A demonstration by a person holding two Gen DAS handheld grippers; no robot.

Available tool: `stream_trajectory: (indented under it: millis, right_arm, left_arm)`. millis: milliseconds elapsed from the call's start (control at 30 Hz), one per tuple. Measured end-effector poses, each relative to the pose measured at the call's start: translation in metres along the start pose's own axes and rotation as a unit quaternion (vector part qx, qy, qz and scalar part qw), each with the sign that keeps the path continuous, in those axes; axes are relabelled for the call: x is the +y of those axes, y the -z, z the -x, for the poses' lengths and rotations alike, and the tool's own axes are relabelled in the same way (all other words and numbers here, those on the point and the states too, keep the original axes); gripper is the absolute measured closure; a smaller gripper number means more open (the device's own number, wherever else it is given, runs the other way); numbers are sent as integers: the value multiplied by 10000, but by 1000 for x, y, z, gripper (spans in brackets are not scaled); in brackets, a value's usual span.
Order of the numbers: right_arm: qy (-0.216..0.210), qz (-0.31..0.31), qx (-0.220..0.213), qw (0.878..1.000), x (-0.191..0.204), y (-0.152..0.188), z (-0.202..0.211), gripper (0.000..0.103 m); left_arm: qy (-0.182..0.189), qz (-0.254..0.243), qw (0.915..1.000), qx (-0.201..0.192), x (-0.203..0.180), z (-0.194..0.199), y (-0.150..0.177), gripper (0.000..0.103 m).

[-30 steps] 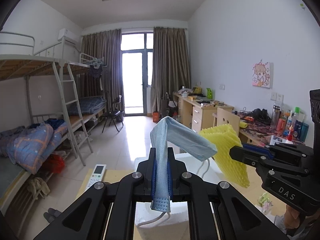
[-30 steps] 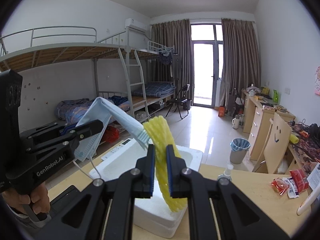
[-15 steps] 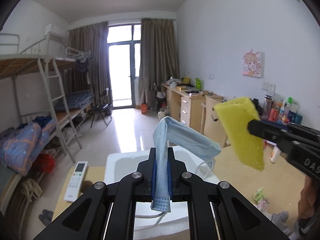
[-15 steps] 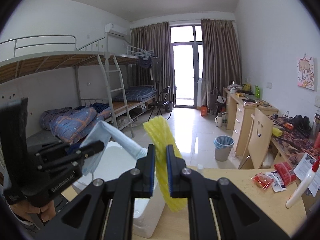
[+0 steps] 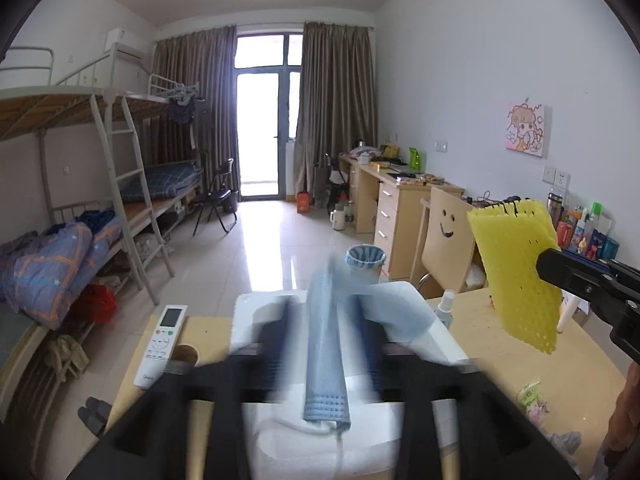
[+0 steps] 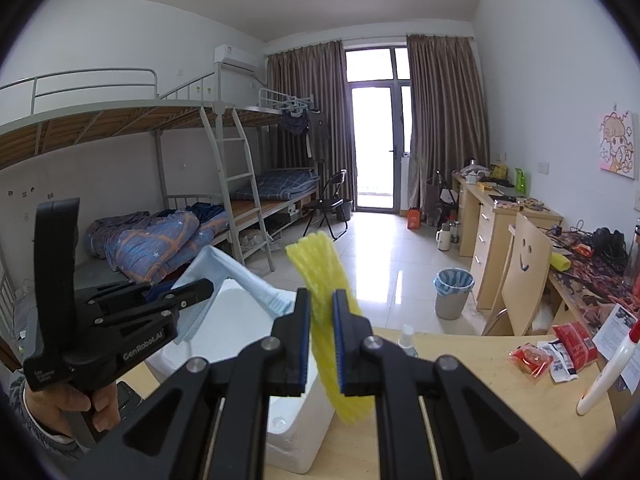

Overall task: Organize soft objects
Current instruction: 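Open the left gripper to drop the blue mask into the foam box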

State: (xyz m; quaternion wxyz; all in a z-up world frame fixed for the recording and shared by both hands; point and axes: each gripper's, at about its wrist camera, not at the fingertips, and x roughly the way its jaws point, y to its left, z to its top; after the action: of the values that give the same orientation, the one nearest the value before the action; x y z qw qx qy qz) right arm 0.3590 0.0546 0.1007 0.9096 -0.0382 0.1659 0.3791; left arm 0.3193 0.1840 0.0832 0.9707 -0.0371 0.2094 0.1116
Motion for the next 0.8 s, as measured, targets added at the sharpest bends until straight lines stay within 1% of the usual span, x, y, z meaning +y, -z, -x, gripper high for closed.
stream_trajectory:
  millis: [33,100,133,200,467,567,667,800]
  right_arm:
    - [-1,-4,-2,10000,0,0,0,89]
    - [9,2,-2,10000,0,0,0,89]
    - [12,-4,0,10000,0,0,0,89]
    - [4,-7,15,10000,-1,-1,-2,89]
    - [-86,29,39,10000,-1,2,-4,89]
    - [-129,53,33,9999,-1,3,-6,89]
    - [-237,69,37,9997,-1,3,-8,89]
    - [-396,100,88,9991,4,2,-13,89]
  left_arm:
    - [-9,16,10000,-26,0,1,-1,11]
    - [-64,92,9997,-215,2,7,-1,7]
    - [-145,103,9993,-339,2,12,-2,2]
    - [-186,-8,9992,-367,0,16,-4,1]
    - [-389,60,9976,-570,6,28,-8,1]
    - [-446,28,9974,-561,10,30,-6,1]
    - [-552,59,9971,-516,14,30,-6,1]
    - [-726,130,9955,-591,26,39,-4,1]
